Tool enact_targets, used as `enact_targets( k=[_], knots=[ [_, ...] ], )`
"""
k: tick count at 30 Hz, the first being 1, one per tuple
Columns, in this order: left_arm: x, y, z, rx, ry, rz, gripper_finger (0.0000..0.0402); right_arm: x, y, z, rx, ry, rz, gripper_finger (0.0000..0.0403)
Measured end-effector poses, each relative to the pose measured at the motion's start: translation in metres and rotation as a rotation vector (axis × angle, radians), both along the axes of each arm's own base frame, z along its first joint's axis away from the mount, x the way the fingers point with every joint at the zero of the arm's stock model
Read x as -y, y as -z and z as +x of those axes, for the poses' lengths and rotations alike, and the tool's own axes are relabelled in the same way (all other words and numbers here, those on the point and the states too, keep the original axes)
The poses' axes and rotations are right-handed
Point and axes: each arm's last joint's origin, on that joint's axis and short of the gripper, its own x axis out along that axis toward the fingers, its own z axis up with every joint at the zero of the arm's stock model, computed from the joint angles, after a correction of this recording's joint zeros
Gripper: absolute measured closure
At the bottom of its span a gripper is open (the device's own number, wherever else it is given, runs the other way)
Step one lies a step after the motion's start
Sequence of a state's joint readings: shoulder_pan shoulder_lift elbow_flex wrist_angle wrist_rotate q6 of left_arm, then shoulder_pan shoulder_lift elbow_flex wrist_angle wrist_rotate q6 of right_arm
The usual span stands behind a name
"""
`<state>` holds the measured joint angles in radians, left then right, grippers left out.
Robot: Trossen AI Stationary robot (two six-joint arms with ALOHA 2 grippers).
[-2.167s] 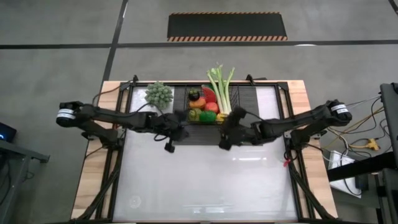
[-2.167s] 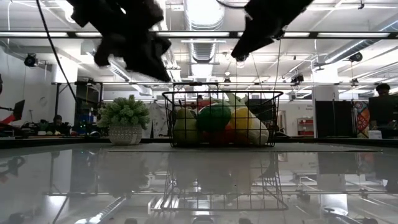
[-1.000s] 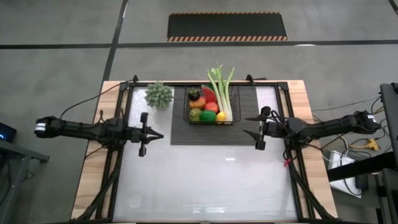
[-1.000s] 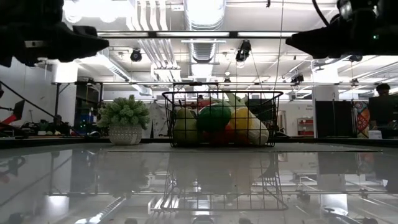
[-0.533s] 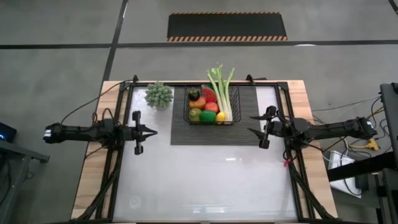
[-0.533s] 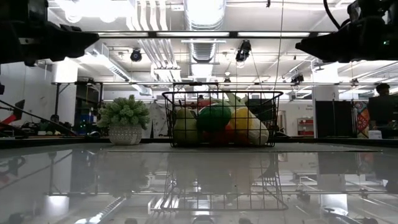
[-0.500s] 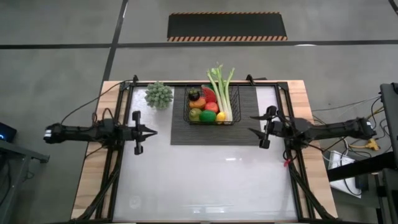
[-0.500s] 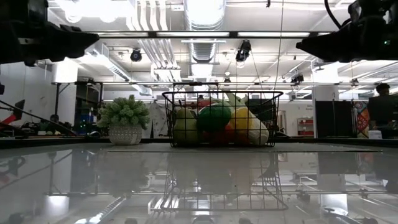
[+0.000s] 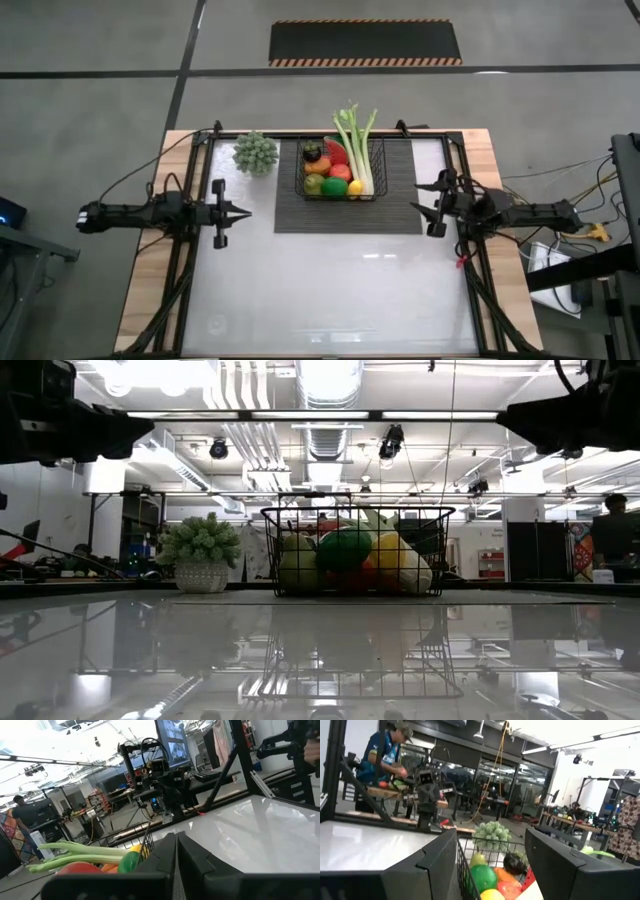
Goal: Build produce basket
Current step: Return to Home Position
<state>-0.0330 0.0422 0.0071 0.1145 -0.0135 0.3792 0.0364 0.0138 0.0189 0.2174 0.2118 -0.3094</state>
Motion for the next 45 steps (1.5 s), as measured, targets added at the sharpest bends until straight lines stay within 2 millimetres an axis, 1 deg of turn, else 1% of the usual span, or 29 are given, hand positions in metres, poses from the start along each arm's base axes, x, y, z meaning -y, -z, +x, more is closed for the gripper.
enact_targets(
  k=[8, 14, 18, 28, 45],
  knots=[
    [0.0, 0.001, 0.0, -0.007, 0.002, -0.006, 0.0401, 0.0, 0.006, 0.0, -0.036, -0.008, 0.025, 0.0184],
    [0.0, 0.001, 0.001, -0.011, 0.003, -0.007, 0.0401, 0.0, 0.017, 0.002, -0.139, -0.016, 0.107, 0.0184],
    [0.0, 0.002, 0.001, -0.02, 0.004, -0.03, 0.0401, 0.002, 0.017, 0.002, -0.124, 0.053, 0.179, 0.0184],
    [0.0, 0.003, 0.002, -0.032, 0.004, -0.031, 0.0401, 0.002, 0.018, 0.003, -0.118, 0.053, 0.23, 0.0184],
    [0.0, 0.003, 0.003, -0.037, 0.003, -0.03, 0.0401, 0.002, 0.019, 0.003, -0.128, 0.054, 0.228, 0.0184]
  ],
)
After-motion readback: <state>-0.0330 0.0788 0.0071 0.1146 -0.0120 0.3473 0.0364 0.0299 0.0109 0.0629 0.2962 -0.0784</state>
